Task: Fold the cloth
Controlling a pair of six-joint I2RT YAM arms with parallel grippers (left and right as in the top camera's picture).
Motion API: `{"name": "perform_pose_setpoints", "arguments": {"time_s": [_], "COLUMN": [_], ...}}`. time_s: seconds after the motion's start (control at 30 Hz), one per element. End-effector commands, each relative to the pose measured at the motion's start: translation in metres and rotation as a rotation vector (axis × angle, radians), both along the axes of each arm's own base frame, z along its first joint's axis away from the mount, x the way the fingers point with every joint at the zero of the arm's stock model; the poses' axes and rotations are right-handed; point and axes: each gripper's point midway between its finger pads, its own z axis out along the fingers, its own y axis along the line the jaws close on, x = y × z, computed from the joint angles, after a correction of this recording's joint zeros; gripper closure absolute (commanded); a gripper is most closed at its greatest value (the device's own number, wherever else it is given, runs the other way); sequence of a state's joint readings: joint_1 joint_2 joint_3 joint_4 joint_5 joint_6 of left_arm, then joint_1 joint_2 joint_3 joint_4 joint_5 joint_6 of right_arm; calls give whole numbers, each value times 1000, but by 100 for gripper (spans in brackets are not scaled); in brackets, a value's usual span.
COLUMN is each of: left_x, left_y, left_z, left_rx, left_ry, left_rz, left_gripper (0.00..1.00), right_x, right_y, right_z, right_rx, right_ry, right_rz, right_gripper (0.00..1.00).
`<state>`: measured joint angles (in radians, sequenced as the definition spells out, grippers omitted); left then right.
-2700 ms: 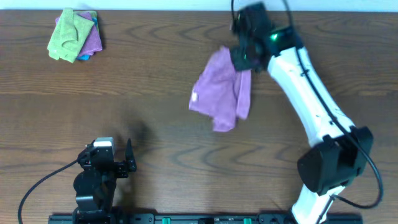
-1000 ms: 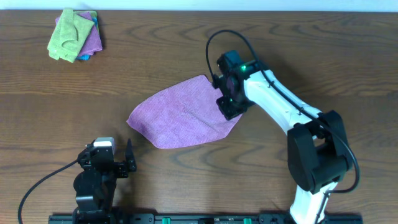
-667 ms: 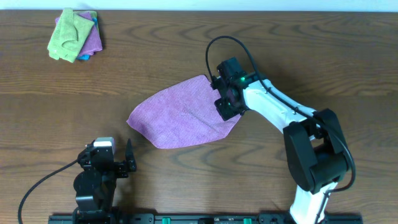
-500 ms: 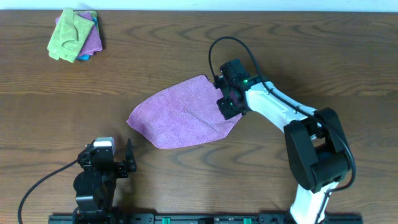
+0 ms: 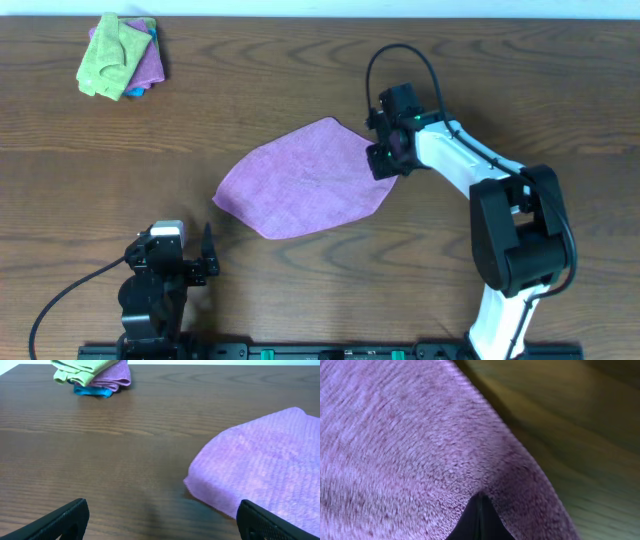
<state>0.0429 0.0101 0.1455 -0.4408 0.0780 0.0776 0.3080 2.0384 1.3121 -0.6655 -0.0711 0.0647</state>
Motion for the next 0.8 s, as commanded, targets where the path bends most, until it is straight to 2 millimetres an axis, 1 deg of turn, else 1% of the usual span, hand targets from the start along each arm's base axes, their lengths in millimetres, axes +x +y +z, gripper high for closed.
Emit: {"name": "perform_pose_setpoints", "arguments": {"time_s": [0.0,0.03,0.1,0.17,0.23,0.3,0.4,0.43,0.47,0.53,0.57,0.6,0.63,0.67,0.7,0.77], "left_x": [0,0,0,0,0,0,0,0,0,0,0,0,0,0,0,0], "left_y": [0,0,0,0,0,0,0,0,0,0,0,0,0,0,0,0], "left_z": [-8,-8,-8,-8,-8,-8,-8,-8,-8,-8,-8,-8,-8,-8,-8,-8], "left_rx": [-8,-8,-8,-8,-8,-8,-8,-8,-8,-8,-8,-8,-8,-7,-8,-8], "left_ry": [15,15,15,15,15,15,15,15,15,15,15,16,15,15,15,15], "left_rz": [7,7,7,7,7,7,7,7,7,7,7,7,7,6,7,7], "left_gripper": [4,4,5,4,4,4,4,4,5,5,4,5,5,4,5,4], "right_x": [-44,-47,-52,-57,-60,-60,-58,-56,-53,-46,-40,-34,-28,-25,-21,-17], "right_y": [-96,-107,-121,-127,-126,-119,-110,-107,-105,-102,-101,-100,-99,-99,-101,-107], "right_z": [-62,-61,-60,-61,-61,-61,-56,-52,-47,-33,-22,-11,2,11,22,36], "right_rx": [-359,-380,-385,-353,-313,-272,-223,-208,-196,-176,-166,-157,-146,-138,-132,-122], "right_ry": [175,184,208,244,272,289,305,304,300,279,255,225,190,162,133,92], "right_rz": [-285,-339,-432,-492,-500,-469,-444,-440,-440,-442,-435,-419,-407,-399,-395,-400], "right_gripper": [99,99,99,99,99,99,99,99,96,85,78,68,54,46,42,42]}}
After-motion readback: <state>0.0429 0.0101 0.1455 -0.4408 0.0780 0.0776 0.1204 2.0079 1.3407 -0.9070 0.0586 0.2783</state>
